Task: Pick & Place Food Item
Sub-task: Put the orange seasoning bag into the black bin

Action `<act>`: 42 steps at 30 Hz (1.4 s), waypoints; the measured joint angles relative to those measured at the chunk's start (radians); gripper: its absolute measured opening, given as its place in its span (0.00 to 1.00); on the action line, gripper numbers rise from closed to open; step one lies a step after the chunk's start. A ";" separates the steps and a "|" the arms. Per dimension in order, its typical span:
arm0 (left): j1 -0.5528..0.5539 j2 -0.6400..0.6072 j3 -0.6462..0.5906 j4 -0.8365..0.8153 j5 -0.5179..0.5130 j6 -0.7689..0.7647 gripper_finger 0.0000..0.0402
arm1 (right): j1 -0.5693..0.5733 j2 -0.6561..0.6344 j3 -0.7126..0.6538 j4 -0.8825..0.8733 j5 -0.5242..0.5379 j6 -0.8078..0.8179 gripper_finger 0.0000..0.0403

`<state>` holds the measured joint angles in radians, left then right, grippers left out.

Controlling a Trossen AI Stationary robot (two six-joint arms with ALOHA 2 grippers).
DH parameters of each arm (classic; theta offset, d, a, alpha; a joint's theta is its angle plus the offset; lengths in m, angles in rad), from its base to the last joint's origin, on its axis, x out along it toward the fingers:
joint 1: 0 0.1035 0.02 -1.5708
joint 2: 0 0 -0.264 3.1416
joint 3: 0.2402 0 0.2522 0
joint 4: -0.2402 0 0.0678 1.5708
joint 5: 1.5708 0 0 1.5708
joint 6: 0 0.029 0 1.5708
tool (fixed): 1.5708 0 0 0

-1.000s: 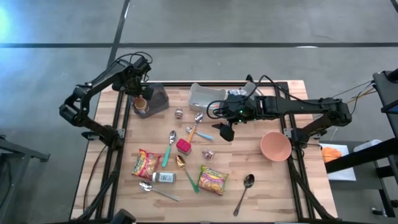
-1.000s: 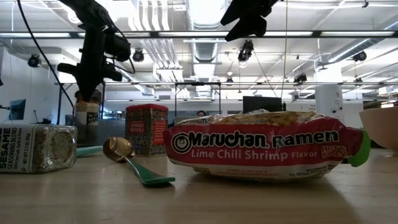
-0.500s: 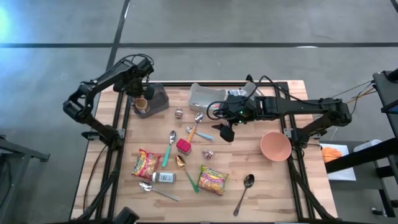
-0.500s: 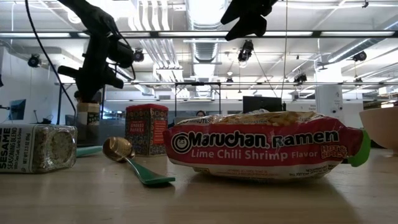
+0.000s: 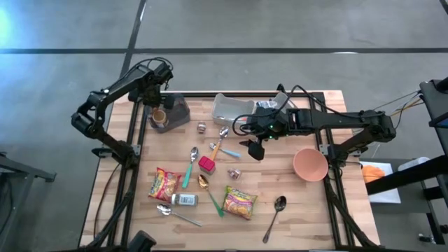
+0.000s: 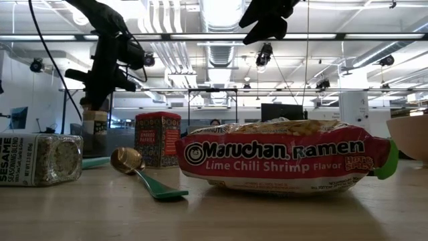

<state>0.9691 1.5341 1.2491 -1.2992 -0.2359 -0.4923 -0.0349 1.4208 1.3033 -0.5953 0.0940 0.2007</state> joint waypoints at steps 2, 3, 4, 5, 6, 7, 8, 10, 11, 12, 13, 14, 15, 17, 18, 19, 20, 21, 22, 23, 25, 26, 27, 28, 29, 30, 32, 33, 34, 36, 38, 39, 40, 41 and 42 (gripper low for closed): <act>0.001 0.000 0.000 0.010 0.000 -0.001 0.00 | 0.000 0.000 0.000 0.000 0.000 -0.002 0.75; 0.001 0.000 0.000 0.022 0.000 -0.003 0.00 | 0.000 0.000 0.000 0.000 0.000 -0.003 0.75; 0.001 0.000 0.000 0.037 0.001 -0.003 0.00 | 0.000 0.000 0.000 0.000 0.000 -0.003 0.75; 0.001 0.000 0.000 0.050 0.006 -0.003 0.00 | 0.000 0.000 0.000 0.000 0.000 -0.003 0.75; 0.001 0.000 -0.001 0.065 0.020 -0.003 0.00 | 0.000 0.000 0.000 0.000 0.000 -0.003 0.75; 0.001 0.000 -0.004 0.083 0.032 -0.004 0.00 | 0.000 0.000 0.000 0.000 0.000 -0.004 0.75; 0.004 0.000 -0.008 0.094 0.044 -0.004 0.00 | 0.000 0.000 0.000 0.000 0.000 -0.006 0.75; 0.011 0.001 -0.013 0.089 0.053 -0.003 0.00 | 0.000 0.000 0.000 0.000 0.000 -0.013 0.75; 0.012 0.004 -0.013 0.080 0.053 -0.003 0.00 | 0.000 0.000 0.000 0.000 0.000 -0.014 0.75; 0.016 0.008 -0.013 0.068 0.052 -0.003 0.00 | 0.000 0.000 0.000 0.000 0.000 -0.014 0.75; 0.021 0.012 -0.013 0.056 0.051 -0.002 0.00 | 0.000 0.000 0.000 0.000 0.000 -0.014 0.75; 0.023 0.015 -0.013 0.049 0.048 0.001 0.00 | 0.000 0.000 0.000 0.000 0.000 -0.014 0.75; 0.023 0.017 -0.013 0.046 0.046 0.001 0.00 | 0.000 0.000 0.000 0.000 0.000 -0.017 0.75; 0.028 0.020 -0.014 0.042 0.045 0.004 0.00 | 0.000 0.000 0.000 0.000 0.000 -0.017 0.75; 0.028 0.020 -0.017 0.043 0.042 0.005 0.00 | 0.000 0.000 0.000 0.000 0.000 -0.018 0.75; 0.028 0.020 -0.020 0.042 0.038 0.005 0.00 | 0.000 0.000 0.000 0.000 0.000 -0.018 0.75; 0.028 0.020 -0.024 0.044 0.032 0.006 0.00 | 0.000 0.000 0.000 0.000 0.000 -0.019 0.75; 0.028 0.020 -0.026 0.046 0.024 0.006 0.00 | 0.000 0.000 0.000 0.000 -0.002 -0.021 0.75; 0.029 0.020 -0.028 0.046 0.018 0.007 0.00 | 0.000 0.000 0.000 0.001 -0.009 -0.021 0.75; 0.028 0.020 -0.031 0.047 0.018 0.008 0.00 | 0.000 0.000 0.000 0.000 -0.015 -0.022 0.75; 0.028 0.020 -0.032 0.047 0.018 0.012 0.00 | 0.000 0.000 0.000 0.000 -0.020 -0.022 0.75; 0.028 0.020 -0.032 0.046 0.018 0.012 0.00 | 0.000 0.000 0.000 0.000 -0.021 -0.021 0.75; 0.028 0.020 -0.032 0.046 0.018 0.013 0.00 | 0.000 0.000 0.000 0.000 -0.023 -0.021 0.75; 0.028 0.020 -0.032 0.046 0.018 0.013 0.00 | 0.000 0.000 0.000 0.000 -0.023 -0.021 0.75; 0.028 0.020 -0.032 0.046 0.018 0.013 0.00 | 0.000 0.000 0.000 0.000 -0.023 -0.021 0.75; 0.028 0.020 -0.032 0.045 0.018 0.014 0.00 | 0.000 0.000 0.000 0.000 -0.023 -0.020 0.75; 0.028 0.020 -0.032 0.041 0.018 0.019 0.00 | 0.000 0.000 0.000 0.000 -0.023 -0.020 0.75; 0.028 0.020 -0.033 0.041 0.018 0.023 0.00 | 0.000 0.000 0.000 0.000 -0.024 -0.020 0.75; 0.027 0.020 -0.033 0.041 0.018 0.023 0.00 | 0.000 0.000 0.000 0.000 -0.024 -0.019 0.75; 0.027 0.020 -0.033 0.038 0.018 0.024 0.00 | 0.000 0.000 0.000 0.000 -0.024 -0.018 0.75; 0.027 0.020 -0.033 0.038 0.018 0.024 0.00 | 0.000 0.000 0.000 0.000 -0.024 -0.017 0.75; 0.027 0.020 -0.033 0.038 0.019 0.024 0.00 | 0.000 0.000 0.000 0.000 -0.024 -0.017 0.75; 0.027 0.020 -0.034 0.039 0.018 0.024 0.00 | 0.000 0.000 0.000 0.000 -0.024 -0.017 0.75; 0.027 0.020 -0.036 0.039 0.019 0.025 0.00 | 0.000 0.000 0.000 0.000 -0.024 -0.017 0.75; 0.027 0.020 -0.038 0.037 0.019 0.031 0.00 | 0.000 0.000 0.000 0.000 -0.024 -0.017 0.75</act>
<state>0.9966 1.5543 1.2109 -1.2618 -0.2173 -0.4617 -0.0349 1.4208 1.3033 -0.5949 0.0700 0.1833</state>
